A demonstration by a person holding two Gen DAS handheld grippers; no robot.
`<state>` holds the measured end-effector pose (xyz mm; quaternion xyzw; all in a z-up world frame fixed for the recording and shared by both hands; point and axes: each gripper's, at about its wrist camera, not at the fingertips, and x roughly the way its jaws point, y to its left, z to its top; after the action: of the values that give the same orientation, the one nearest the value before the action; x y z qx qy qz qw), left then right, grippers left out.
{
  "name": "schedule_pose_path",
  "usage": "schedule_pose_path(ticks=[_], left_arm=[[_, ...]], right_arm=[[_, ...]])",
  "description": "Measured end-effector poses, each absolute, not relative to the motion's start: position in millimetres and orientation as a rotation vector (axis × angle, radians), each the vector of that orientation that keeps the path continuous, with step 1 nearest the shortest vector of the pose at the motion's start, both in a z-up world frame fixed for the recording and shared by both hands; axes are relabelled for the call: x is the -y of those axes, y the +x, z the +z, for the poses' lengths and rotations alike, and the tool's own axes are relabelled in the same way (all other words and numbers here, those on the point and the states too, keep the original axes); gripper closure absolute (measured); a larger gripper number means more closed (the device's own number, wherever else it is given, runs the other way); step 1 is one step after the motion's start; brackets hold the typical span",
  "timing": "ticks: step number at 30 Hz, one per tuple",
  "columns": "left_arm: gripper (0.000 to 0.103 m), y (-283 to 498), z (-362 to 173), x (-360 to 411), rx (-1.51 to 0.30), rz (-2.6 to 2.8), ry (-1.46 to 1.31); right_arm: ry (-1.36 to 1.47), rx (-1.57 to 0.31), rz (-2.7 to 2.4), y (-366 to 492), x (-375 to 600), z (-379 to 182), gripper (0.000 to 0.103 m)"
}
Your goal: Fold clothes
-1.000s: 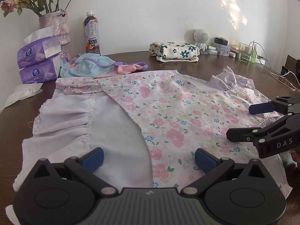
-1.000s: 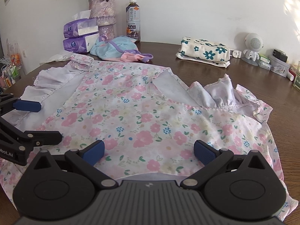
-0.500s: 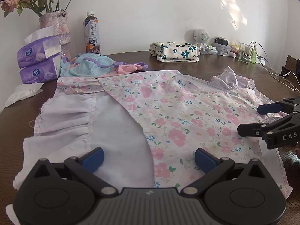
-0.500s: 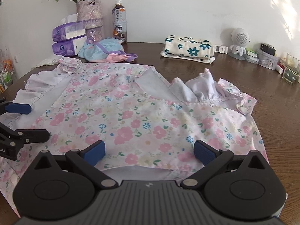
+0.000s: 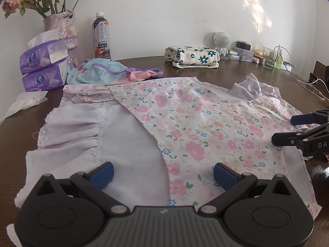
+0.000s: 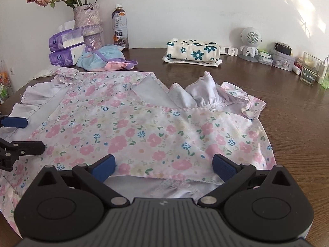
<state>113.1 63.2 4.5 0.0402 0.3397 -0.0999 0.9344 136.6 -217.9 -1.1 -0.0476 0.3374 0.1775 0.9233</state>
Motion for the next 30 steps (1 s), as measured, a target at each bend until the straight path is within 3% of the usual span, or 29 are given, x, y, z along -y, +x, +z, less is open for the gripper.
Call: schedule_pose_path(ticks=[30], left_arm=[[0.000,113.2,4.6,-63.2,-0.695,-0.204,0.082]], right_arm=[[-0.069,-0.700,0.248,136.5,245.0,-3.0,0.001]])
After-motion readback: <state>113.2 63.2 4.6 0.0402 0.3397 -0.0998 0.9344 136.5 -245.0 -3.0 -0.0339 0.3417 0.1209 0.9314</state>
